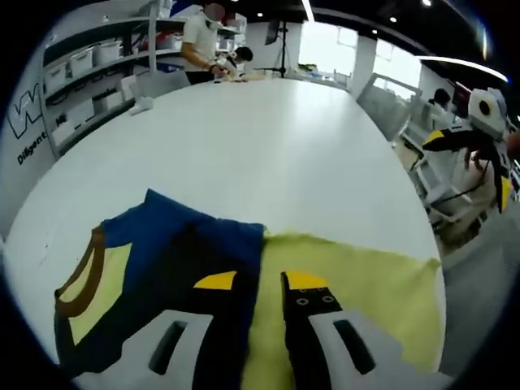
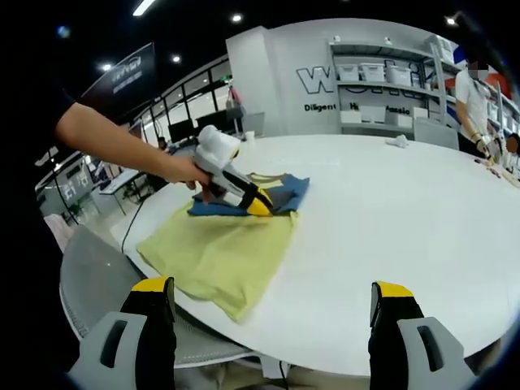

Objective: Fold the garment on the visible template until the final outline fits inside the template.

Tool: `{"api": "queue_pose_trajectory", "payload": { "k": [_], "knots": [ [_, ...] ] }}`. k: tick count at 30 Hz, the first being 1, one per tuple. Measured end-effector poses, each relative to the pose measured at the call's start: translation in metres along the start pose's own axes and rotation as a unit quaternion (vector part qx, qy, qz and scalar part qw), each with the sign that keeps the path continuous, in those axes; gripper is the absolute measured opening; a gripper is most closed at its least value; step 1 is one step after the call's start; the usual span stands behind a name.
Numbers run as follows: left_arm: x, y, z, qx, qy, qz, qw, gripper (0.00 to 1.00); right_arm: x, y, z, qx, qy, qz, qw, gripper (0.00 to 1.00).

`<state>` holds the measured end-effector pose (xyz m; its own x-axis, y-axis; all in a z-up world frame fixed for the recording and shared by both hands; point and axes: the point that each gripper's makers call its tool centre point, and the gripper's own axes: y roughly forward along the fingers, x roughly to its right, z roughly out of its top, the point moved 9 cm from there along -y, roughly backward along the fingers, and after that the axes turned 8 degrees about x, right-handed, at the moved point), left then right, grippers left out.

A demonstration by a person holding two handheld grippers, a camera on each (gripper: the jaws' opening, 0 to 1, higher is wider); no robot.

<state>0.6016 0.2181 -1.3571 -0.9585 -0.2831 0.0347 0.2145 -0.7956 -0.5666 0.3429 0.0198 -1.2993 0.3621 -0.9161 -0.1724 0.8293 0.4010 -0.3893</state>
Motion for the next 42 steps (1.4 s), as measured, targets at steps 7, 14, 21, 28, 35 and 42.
{"api": "queue_pose_trajectory", "payload": {
  "k": [7,14,21,28,35,42],
  "knots": [
    [-0.003,-0.033,-0.006,0.015,0.006,0.015,0.9998,0.21,-0.007,0.008,0.003,0.002,-0.007,0.014,0.9999,0.99],
    [0.003,-0.059,-0.016,0.017,0.042,0.010,0.9989,0.27,-0.013,0.015,0.001,-0.013,-0.038,0.031,0.9987,0.99],
    [0.008,-0.087,-0.025,0.025,0.056,0.018,0.9980,0.37,-0.021,0.024,-0.002,-0.039,-0.070,0.060,0.9949,0.89],
    [0.008,-0.113,-0.037,0.024,0.055,0.031,0.9978,0.40,-0.028,0.032,-0.003,-0.047,-0.071,0.078,0.9933,0.84],
    [0.018,-0.143,-0.057,0.028,0.060,0.036,0.9971,0.40,-0.033,0.042,-0.007,-0.058,-0.075,0.092,0.9912,0.79],
    [0.027,-0.167,-0.074,0.033,0.046,0.042,0.9975,0.42,-0.039,0.050,-0.009,-0.072,-0.083,0.110,0.9878,0.70]
  ]
}}
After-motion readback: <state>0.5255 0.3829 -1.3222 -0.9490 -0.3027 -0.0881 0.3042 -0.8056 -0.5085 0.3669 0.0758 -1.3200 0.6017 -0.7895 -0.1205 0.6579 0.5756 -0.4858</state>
